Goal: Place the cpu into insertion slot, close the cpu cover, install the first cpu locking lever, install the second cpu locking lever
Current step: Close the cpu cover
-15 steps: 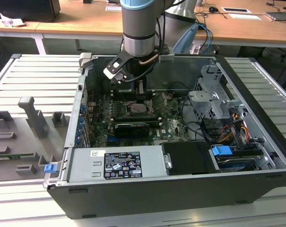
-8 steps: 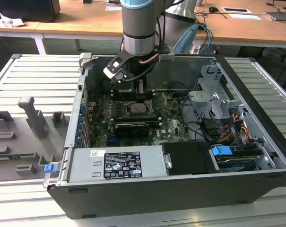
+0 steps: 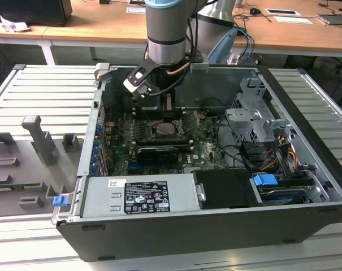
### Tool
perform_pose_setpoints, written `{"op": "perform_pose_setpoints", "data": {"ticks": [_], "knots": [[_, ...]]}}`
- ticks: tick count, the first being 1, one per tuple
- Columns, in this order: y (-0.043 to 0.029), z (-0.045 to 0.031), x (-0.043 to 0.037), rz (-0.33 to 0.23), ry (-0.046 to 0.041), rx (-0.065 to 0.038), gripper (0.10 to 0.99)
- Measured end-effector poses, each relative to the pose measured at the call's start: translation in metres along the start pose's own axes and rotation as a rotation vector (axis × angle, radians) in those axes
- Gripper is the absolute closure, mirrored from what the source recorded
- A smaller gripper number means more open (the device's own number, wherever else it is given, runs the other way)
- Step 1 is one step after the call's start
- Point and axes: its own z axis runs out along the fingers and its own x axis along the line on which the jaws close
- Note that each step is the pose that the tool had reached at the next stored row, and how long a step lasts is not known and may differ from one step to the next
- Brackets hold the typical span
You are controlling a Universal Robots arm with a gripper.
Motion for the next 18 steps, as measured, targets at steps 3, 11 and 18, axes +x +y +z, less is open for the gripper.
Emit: {"op": "perform_pose_setpoints", "data": {"ticks": [3,11,18], "knots": [[0.0001,-0.0014,0.0,0.0,-0.0001,0.0,0.98],[0.0004,-0.0054,0.0,0.0,-0.0001,0.0,0.98],[0.0035,-0.0058,0.0001,0.0,-0.0001,0.0,0.98]]}}
